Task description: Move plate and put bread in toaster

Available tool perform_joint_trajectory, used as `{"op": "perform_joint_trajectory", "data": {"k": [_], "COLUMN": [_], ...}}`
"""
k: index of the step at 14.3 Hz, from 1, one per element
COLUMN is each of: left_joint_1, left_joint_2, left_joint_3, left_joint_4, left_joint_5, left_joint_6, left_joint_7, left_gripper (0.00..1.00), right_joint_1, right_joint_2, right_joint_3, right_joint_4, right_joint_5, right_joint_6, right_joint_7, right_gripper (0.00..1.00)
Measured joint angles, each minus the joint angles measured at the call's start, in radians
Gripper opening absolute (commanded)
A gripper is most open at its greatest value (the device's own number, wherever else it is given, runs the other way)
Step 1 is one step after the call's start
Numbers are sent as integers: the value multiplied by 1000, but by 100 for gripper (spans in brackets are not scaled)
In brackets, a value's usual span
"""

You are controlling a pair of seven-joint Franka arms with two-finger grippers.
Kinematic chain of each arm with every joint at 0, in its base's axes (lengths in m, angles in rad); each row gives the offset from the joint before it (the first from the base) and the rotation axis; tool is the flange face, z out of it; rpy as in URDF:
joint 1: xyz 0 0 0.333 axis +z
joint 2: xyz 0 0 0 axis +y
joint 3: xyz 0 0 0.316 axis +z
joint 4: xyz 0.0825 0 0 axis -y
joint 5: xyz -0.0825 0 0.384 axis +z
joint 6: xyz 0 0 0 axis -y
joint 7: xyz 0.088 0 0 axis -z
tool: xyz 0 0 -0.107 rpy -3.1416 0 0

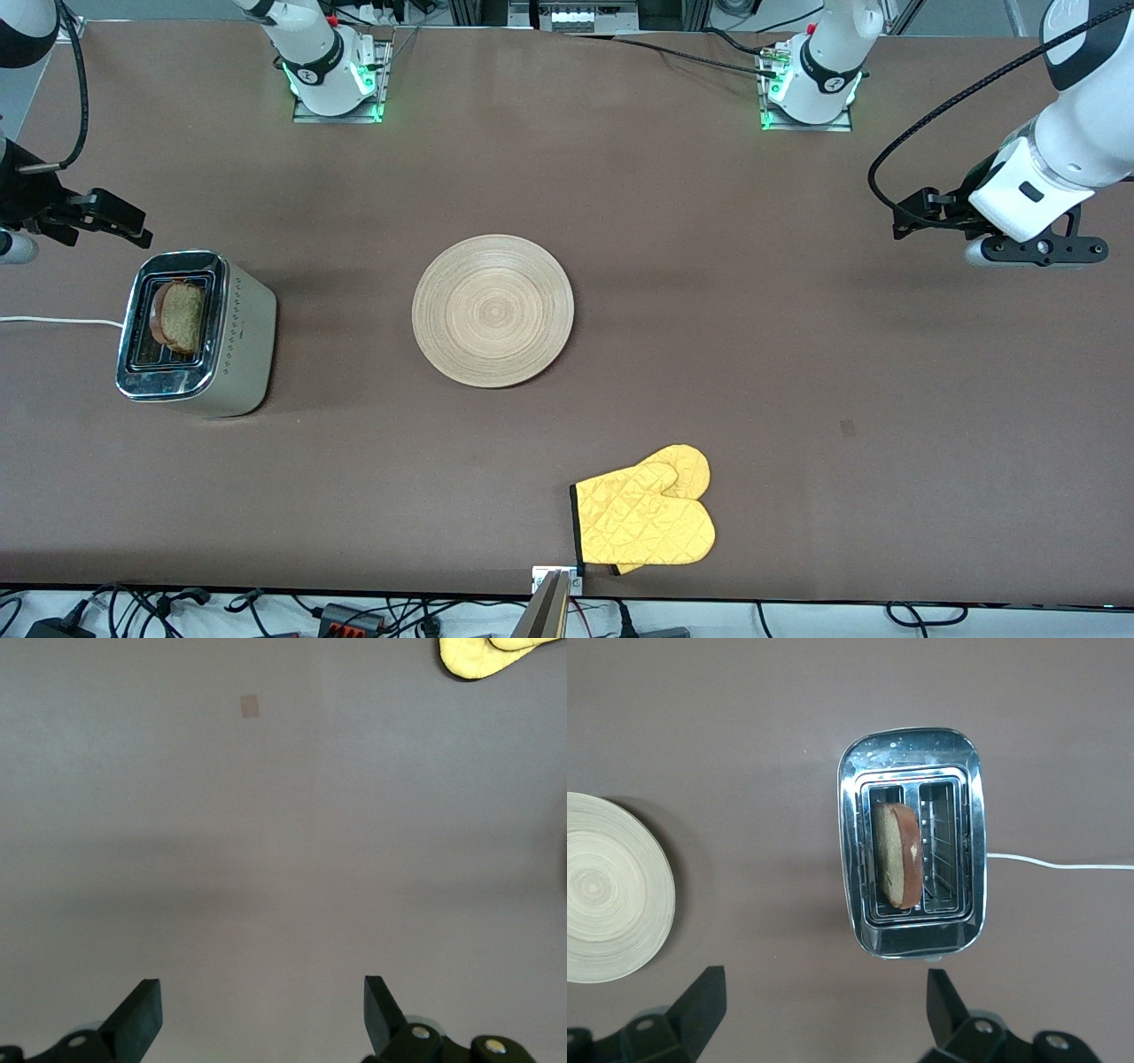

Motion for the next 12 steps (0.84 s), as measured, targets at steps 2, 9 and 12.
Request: {"op": "perform_joint_trajectory", "data": {"k": [2, 9, 12], "left_joint_1": [0, 0, 0], "left_joint_2": [0, 0, 0], "left_joint_3": [0, 0, 0], "left_joint_4": [0, 0, 0], "left_joint_5": [0, 0, 0], "left_joint_6": [0, 0, 0], "left_joint_7": [0, 0, 0], "left_gripper": [100, 100, 100], "right_joint_1": [0, 0, 0], "right_joint_2": [0, 0, 0], "right_joint_3": [0, 1, 1], "right_joint_4": [0, 0, 0], "right_joint_5": [0, 0, 0], "right_joint_6": [-3, -7, -12], "right_joint_7": [-2, -4, -4], "right_gripper": [100, 100, 100]}}
